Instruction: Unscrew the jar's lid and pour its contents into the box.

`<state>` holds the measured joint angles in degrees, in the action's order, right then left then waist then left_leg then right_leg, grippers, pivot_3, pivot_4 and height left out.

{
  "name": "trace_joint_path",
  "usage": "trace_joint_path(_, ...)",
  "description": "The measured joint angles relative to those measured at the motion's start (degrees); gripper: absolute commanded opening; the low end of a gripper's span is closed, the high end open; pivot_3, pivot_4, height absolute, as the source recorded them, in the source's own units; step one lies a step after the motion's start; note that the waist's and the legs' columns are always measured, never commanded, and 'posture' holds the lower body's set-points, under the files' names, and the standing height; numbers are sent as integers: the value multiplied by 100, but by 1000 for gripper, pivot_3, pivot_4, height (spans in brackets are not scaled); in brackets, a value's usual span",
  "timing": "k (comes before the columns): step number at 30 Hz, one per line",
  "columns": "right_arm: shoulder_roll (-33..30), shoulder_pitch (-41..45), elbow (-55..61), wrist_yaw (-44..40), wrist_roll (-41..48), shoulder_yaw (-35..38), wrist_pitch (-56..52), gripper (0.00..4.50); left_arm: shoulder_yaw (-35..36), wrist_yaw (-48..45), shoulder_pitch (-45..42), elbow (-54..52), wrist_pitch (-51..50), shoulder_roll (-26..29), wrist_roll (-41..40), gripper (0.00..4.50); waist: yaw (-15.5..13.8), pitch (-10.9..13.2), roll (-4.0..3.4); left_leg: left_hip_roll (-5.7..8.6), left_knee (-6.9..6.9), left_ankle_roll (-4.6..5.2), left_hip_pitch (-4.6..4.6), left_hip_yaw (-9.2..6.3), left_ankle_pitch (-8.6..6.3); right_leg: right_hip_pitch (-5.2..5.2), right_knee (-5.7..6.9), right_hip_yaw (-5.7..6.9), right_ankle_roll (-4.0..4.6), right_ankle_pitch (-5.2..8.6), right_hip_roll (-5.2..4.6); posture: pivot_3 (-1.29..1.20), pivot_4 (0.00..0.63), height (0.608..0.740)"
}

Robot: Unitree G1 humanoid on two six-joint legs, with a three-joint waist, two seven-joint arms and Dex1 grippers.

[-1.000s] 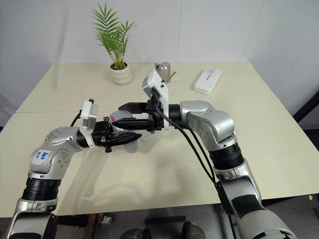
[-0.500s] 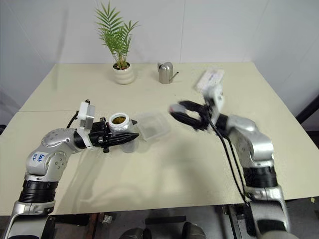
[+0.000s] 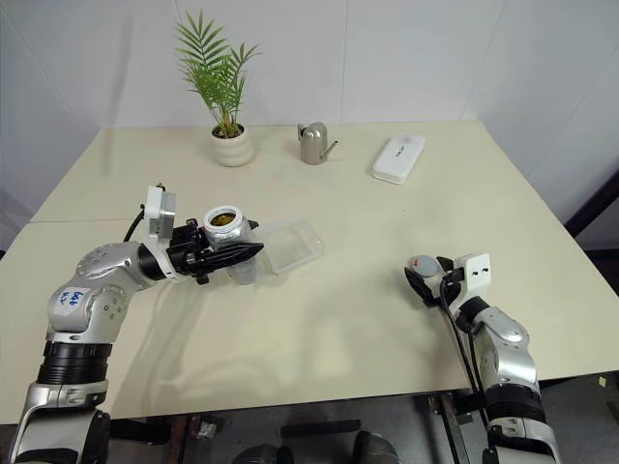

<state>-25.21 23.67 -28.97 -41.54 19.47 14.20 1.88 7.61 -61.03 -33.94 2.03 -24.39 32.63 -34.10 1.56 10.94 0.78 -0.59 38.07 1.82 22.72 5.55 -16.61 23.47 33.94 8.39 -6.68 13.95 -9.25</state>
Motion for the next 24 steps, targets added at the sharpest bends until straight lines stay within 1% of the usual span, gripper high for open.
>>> trace_joint_path(2,-262,-21,344,-229,134,-16,-345,4474,-10,-5,-81,113,24,2,52,2103,-6,3,-6,0,1,1,1,1,-1,2,0,-3,-1,-1,-1,0,150,740)
trace_joint_path(4,-657,99,879,-509,296,-48,-799,4474,-36,-1,-190,218,184,3,174,2103,-13,5,-7,0,1,3,1,1,-1,2,-1,-3,-1,-1,-1,0,150,740)
trace_joint_path(6,-1052,376,1475,-837,403,-197,-1251,4474,-51,18,-357,444,393,8,358,2103,-17,4,-7,-2,1,3,0,0,-2,1,-1,-2,0,-2,0,0,150,740)
trace_joint_path(8,-1304,689,2032,-1135,575,-388,-1770,4474,-101,31,-575,702,520,6,513,2103,-5,4,-7,-9,2,-1,-1,0,-4,2,-1,-2,2,-3,5,0,150,740)
trace_joint_path(12,-1376,1068,2628,-1580,846,-865,-2518,4474,-199,67,-982,1247,864,-22,788,2103,-20,2,-3,-14,1,-4,0,1,-8,2,-6,0,3,-3,12,0,150,740)
trace_joint_path(16,-1378,1399,2974,-1964,1021,-1366,-3129,4474,-398,222,-1404,1926,1299,-22,1318,2103,-46,2,-3,-7,6,6,14,4,-14,10,-12,1,3,-3,9,0,150,740)
trace_joint_path(21,-1381,1420,3071,-2088,1025,-1408,-3209,4474,-597,699,-1799,2703,1631,-53,1977,2103,-182,2,-2,-3,19,9,48,10,-16,24,-18,20,1,-4,9,0,150,740)
trace_joint_path(24,-1376,1216,3123,-1976,1025,-1343,-3202,4474,-718,1303,-2032,3032,2132,-224,2478,2103,-264,1,-1,-1,20,9,49,18,-16,21,-19,24,0,-5,8,0,150,740)
